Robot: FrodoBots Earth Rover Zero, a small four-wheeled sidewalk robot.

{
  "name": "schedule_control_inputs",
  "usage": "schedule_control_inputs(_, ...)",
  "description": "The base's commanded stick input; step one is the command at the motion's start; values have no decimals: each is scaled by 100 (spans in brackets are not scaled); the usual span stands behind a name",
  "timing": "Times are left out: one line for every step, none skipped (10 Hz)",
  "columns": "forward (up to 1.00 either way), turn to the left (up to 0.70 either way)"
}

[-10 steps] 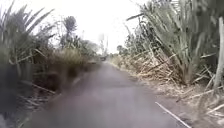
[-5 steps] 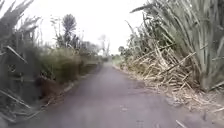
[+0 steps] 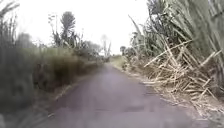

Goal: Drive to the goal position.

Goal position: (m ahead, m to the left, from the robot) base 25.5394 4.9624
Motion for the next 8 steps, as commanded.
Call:
schedule_control_inputs(100, 0)
schedule_control_inputs(100, 0)
schedule_control_inputs(100, 0)
schedule_control_inputs(100, 0)
schedule_control_inputs(100, 0)
schedule_control_inputs(100, 0)
schedule_control_inputs(100, 0)
schedule_control_inputs(100, 0)
